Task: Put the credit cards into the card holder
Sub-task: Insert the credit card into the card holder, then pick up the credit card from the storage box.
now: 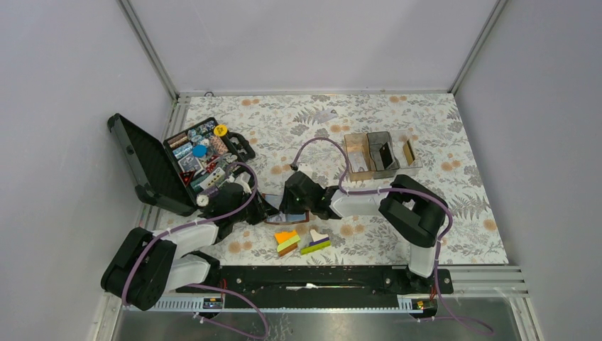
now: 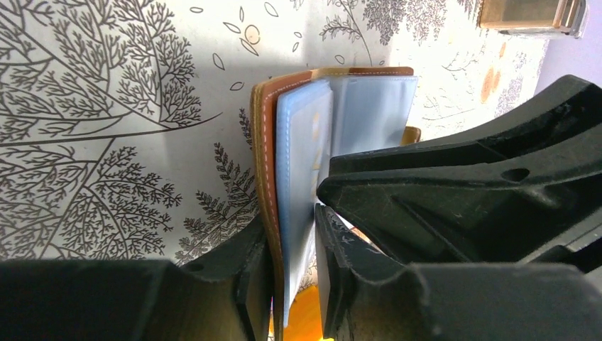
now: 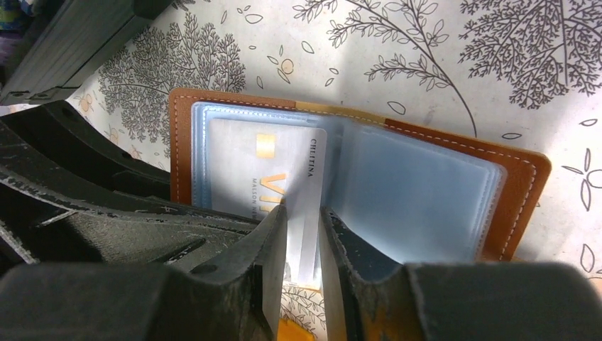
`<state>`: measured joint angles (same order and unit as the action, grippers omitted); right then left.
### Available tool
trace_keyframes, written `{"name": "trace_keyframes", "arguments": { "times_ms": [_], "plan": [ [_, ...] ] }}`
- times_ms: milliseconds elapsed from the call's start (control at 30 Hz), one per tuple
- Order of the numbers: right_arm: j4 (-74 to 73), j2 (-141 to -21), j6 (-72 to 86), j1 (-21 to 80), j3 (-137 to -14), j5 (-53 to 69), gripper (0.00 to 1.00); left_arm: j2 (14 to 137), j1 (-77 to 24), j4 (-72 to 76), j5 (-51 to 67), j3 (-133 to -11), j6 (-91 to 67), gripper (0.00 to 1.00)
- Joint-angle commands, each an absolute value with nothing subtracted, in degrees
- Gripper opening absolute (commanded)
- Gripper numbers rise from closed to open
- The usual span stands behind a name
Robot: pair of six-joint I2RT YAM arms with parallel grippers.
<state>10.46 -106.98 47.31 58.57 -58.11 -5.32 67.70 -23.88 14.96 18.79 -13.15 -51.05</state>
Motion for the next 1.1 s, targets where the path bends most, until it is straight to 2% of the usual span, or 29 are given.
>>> {"name": "trace_keyframes", "arguments": {
  "times_ms": [0,233,400,533,800,967,1067],
  "plan": [
    [16.4,-106.5,50.8,58.0,-57.1,-1.1,0.3,66.4,-23.8,18.8,21.0,-13.7,-49.6,0.27],
    [20.9,-107.0,51.9,57.6,-55.6,2.8,0.28,66.8,-23.8,19.0,22.7,-14.6,-47.9,0.26],
    [20.2,-104.8,50.1,56.9,-54.4,1.2,0.29,66.0,-23.7,16.3,20.8,-15.0,-47.2,0.18],
    [16.6,-100.7,46.3,55.9,-53.3,-2.1,0.38,65.5,-23.5,14.1,20.2,-15.5,-47.0,0.09],
    [5.7,-89.6,36.4,53.8,-52.3,-7.2,0.59,64.4,-23.1,6.6,18.3,-18.5,-45.1,0.05],
    [-3.7,-82.2,31.5,49.8,-51.9,-9.9,0.66,64.1,-22.9,4.3,18.1,-19.6,-44.5,0.07],
    [-10.9,-80.1,27.4,46.7,-54.3,-12.5,0.7,64.0,-22.8,2.8,18.1,-20.6,-43.8,0.21]
  ]
}}
